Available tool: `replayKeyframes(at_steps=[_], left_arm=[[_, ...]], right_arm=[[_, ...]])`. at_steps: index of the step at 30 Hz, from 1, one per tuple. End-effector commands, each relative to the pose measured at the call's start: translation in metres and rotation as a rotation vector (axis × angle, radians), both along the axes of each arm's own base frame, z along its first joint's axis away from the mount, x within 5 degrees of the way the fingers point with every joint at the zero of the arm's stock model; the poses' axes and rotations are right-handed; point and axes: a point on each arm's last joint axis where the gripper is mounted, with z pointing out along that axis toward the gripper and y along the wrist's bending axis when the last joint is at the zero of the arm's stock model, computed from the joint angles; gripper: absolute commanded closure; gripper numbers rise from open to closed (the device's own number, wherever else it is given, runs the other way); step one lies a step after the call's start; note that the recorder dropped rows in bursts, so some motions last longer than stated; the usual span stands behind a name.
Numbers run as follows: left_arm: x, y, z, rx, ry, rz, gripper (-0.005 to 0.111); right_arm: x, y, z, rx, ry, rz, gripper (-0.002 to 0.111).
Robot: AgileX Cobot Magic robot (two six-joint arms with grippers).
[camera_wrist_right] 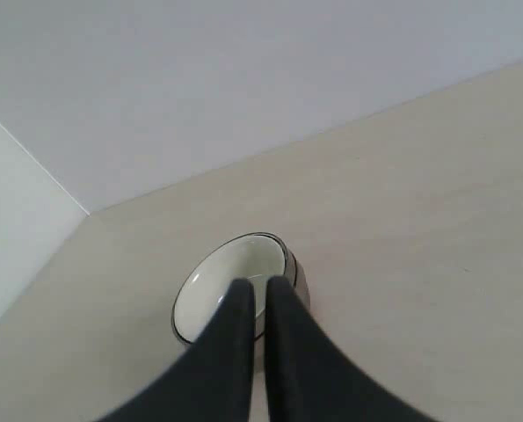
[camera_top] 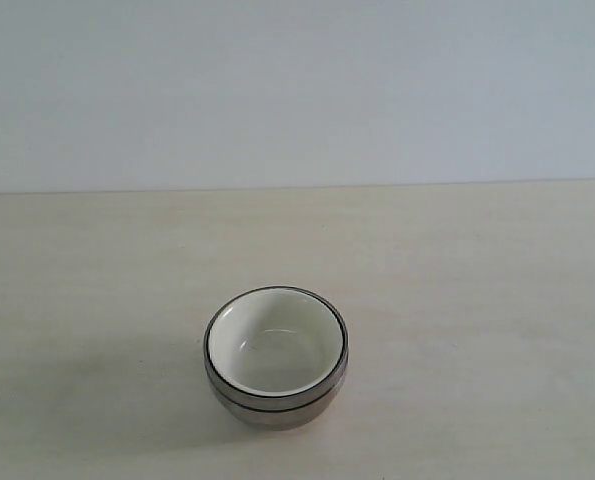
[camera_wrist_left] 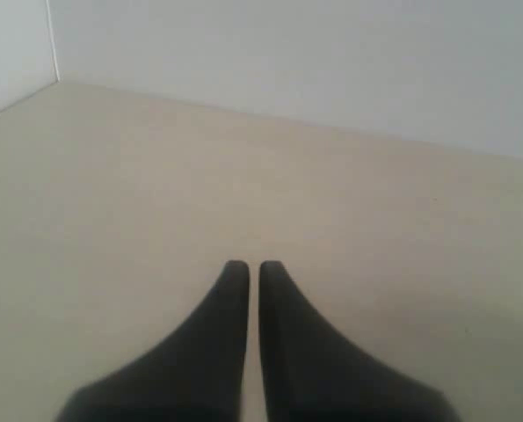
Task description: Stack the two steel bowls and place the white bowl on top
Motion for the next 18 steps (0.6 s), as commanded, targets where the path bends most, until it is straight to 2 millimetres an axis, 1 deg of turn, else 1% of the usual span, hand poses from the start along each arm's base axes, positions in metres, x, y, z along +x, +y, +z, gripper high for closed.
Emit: replayKeyframes(at_steps=[1,6,9,12,18], left_arm=[[-0.0002,-0.0002,-0.0018,-0.025,0.006,0.005,0.103],[-0.0002,-0.0002,-0.0017,0.026,0.013,-0.008,0.103],[0.0001,-0.0026,-0.0017,0.047,0.016,-0.059,0.103],[0.0003,-0.0050,-0.0017,0.047,0.015,-0.103,0.103],[0.0004,-0.0051,-0.0016,0.041,0.012,-0.101,0.103]], right_arm=[[-0.0002,0.0000,-0.0009,0.000,-0.002,-0.001,0.108],[-0.0002,0.0000,-0.0009,0.000,-0.002,-0.001,0.108],[-0.0002,0.0000,-0.0009,0.000,-0.002,-0.001,0.108],[-0.0002,0.0000,-0.0009,0.000,-0.002,-0.001,0.108],[-0.0001,-0.0002,-0.0007,0.001,-0.004,-0.003,0.108]])
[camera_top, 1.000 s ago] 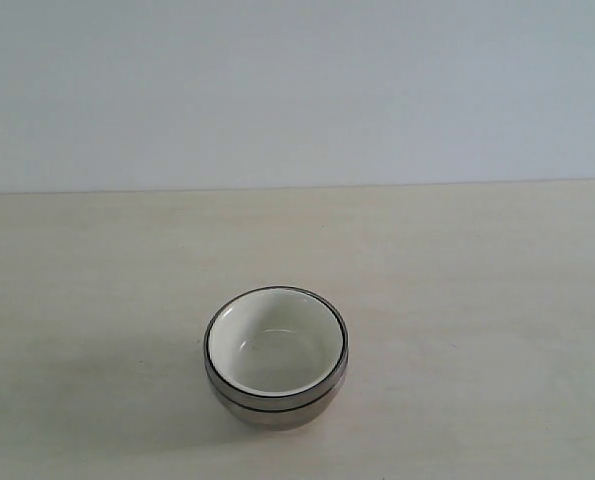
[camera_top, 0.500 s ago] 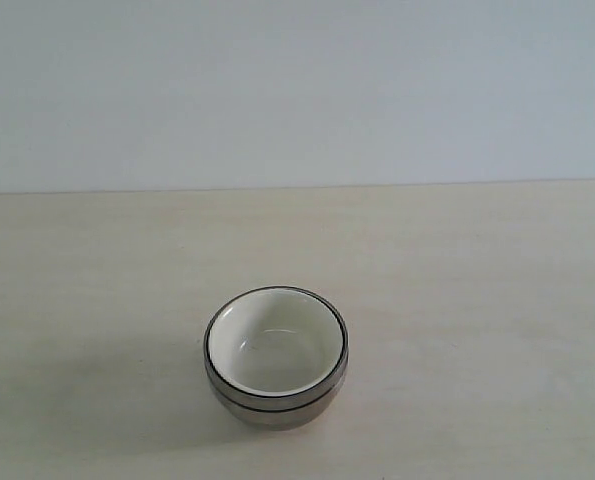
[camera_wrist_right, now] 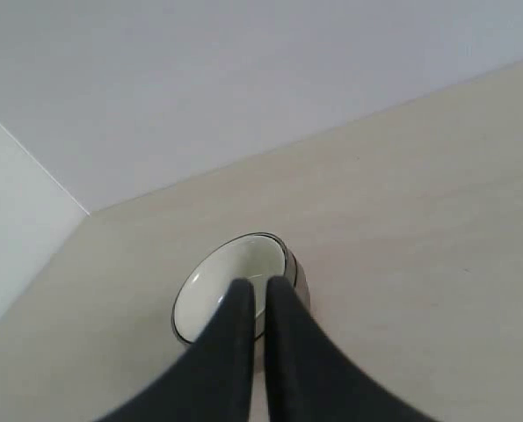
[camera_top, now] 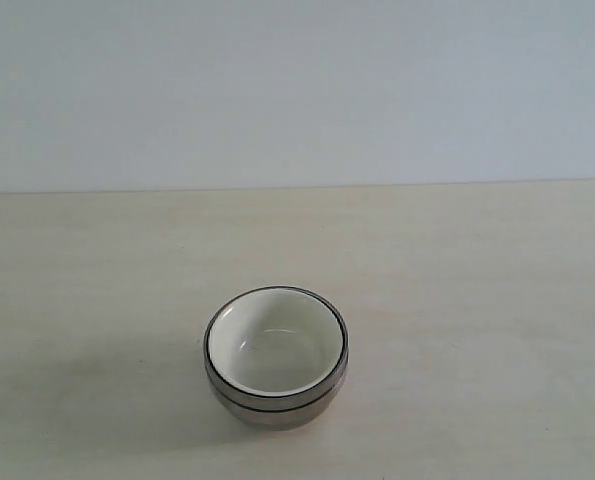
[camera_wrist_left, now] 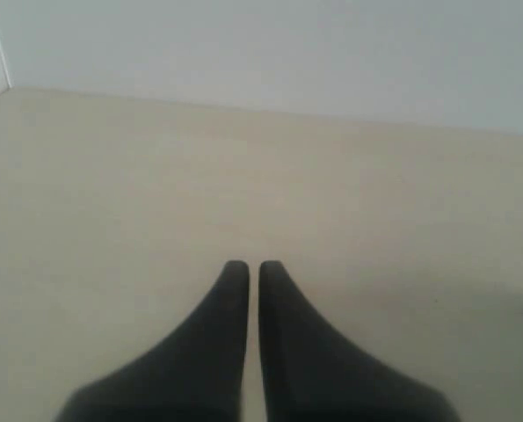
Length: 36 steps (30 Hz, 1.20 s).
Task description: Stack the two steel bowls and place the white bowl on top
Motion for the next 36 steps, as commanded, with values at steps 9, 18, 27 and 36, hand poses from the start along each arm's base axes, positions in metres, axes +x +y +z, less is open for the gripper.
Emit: replayKeyframes(at_steps=[9,18,27,36], left_arm=[[0.000,-0.001,-0.001,-0.006,-0.004,-0.007,0.103],[0.000,-0.001,-0.001,-0.006,-0.004,-0.007,0.103],[0.000,-0.001,-0.001,-0.006,-0.004,-0.007,0.103],[0.000,-0.001,-0.001,-0.006,-0.004,-0.007,0.103]], right_arm=[[0.000,0.000,-0.001,-0.001,-0.005,-0.003,0.108],[0.002,-0.004,0.002,-0.138,-0.116,-0.037,0.108],[0.013,-0.028,-0.001,-0.214,-0.392,-0.284,0.108],[0.016,-0.031,-0.018,-0.151,-0.349,-0.322,0.108]])
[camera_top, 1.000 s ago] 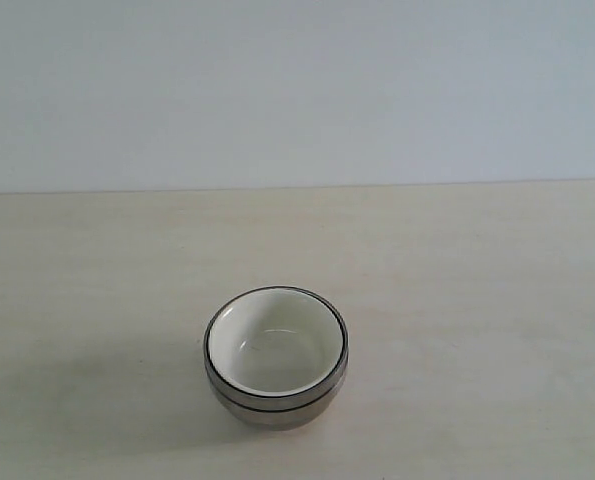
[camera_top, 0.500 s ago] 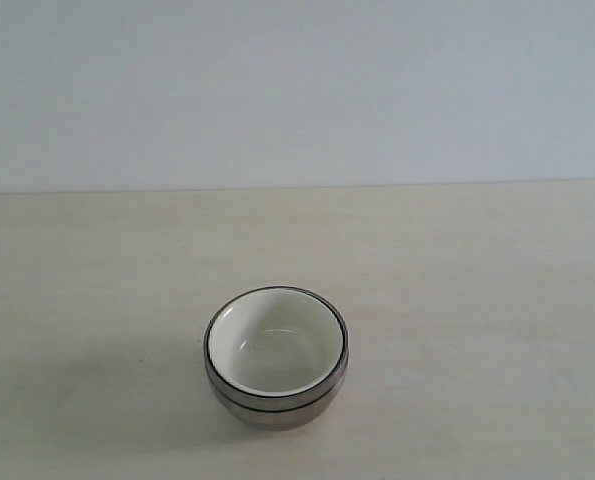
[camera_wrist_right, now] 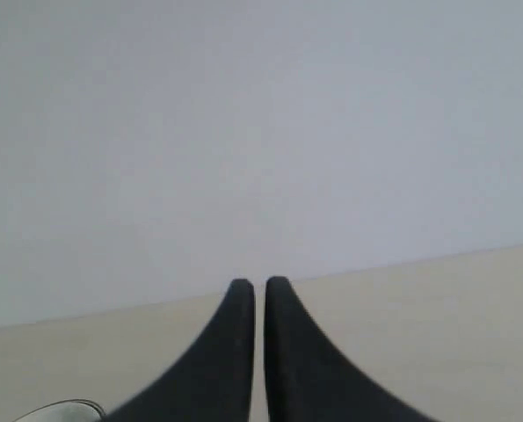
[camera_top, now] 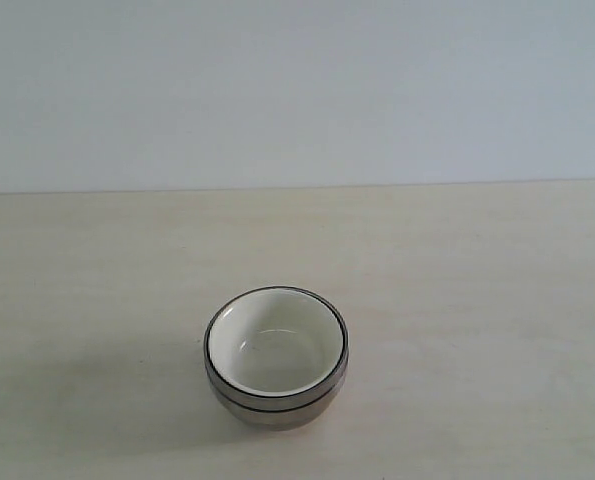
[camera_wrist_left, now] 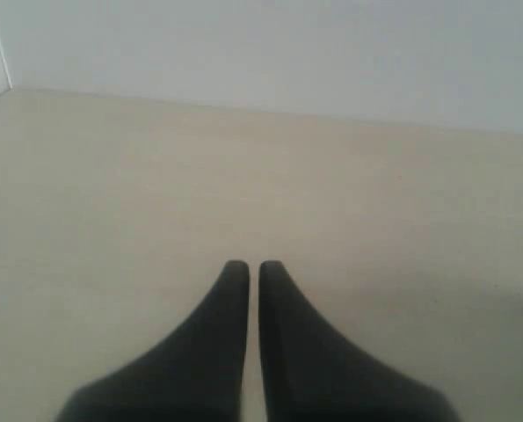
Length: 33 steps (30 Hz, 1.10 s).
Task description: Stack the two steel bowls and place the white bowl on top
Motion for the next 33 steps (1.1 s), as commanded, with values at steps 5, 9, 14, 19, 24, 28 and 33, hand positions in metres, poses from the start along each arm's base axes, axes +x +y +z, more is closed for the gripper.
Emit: replayKeyframes(at_steps=[5,9,14,19,24,28,33], left_arm=[[0.000,-0.001,-0.001,-0.006,-0.004,-0.006,0.103],[0.000,-0.001,-0.001,-0.006,-0.004,-0.006,0.103],[0.000,-0.001,-0.001,-0.006,-0.004,-0.006,0.103],[0.000,-0.001,-0.001,-0.006,-0.004,-0.006,0.103],[0.000,-0.001,-0.001,-0.006,-0.004,-0.006,0.103],[0.000,-0.001,-0.001,-0.006,-0.004,-0.006,0.103],[0.000,-0.001,-0.001,-0.006,-0.004,-0.006,0.103]], right_arm=[[0.000,-0.001,-0.002,0.039,0.003,-0.002,0.108],[0.000,0.000,-0.003,0.065,0.018,0.013,0.108],[0.000,0.000,-0.003,0.115,0.029,0.020,0.108],[0.000,0.001,-0.004,0.067,0.028,0.023,0.108],[0.001,0.002,-0.015,-0.089,0.049,0.016,0.108],[0.002,0.002,-0.018,-0.135,0.051,0.004,0.108],[0.002,0.001,-0.024,-0.216,0.095,-0.006,0.108]])
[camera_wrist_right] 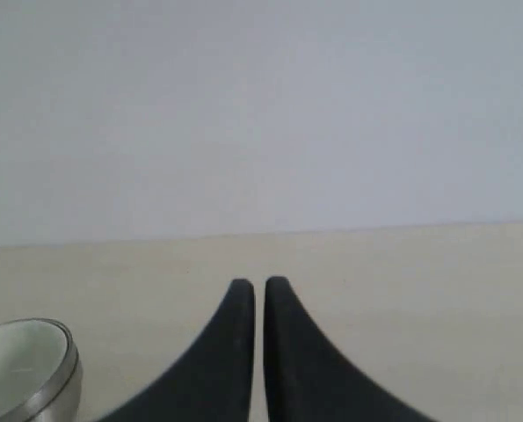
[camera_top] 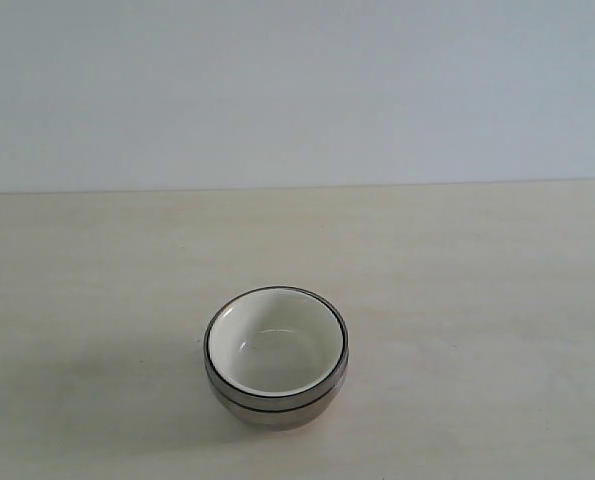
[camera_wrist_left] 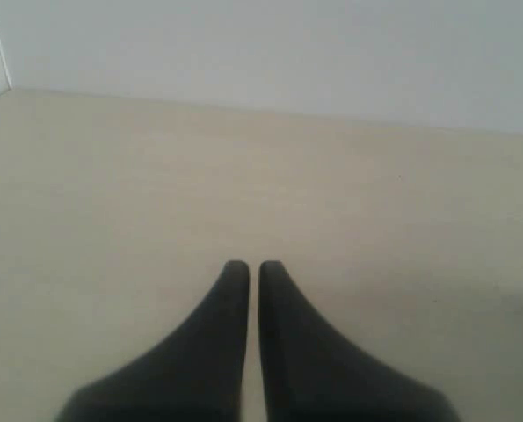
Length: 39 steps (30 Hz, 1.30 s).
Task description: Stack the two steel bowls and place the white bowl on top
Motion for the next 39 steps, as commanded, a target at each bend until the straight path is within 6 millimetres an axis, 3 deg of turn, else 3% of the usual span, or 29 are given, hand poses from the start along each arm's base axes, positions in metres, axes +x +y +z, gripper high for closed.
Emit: replayKeyframes(at_steps=[1,13,39], left_arm=[[0.000,-0.001,-0.001,-0.006,-0.004,-0.006,0.103],[0.000,-0.001,-0.001,-0.006,-0.004,-0.006,0.103],[0.000,-0.001,-0.001,-0.006,-0.004,-0.006,0.103]], right_arm=[[0.000,-0.001,-0.006,-0.061,0.038,-0.011,0.108],[-0.003,-0.003,-0.027,-0.103,0.274,-0.026,0.108],[-0.003,-0.003,-0.027,-0.097,0.277,-0.026,0.108]])
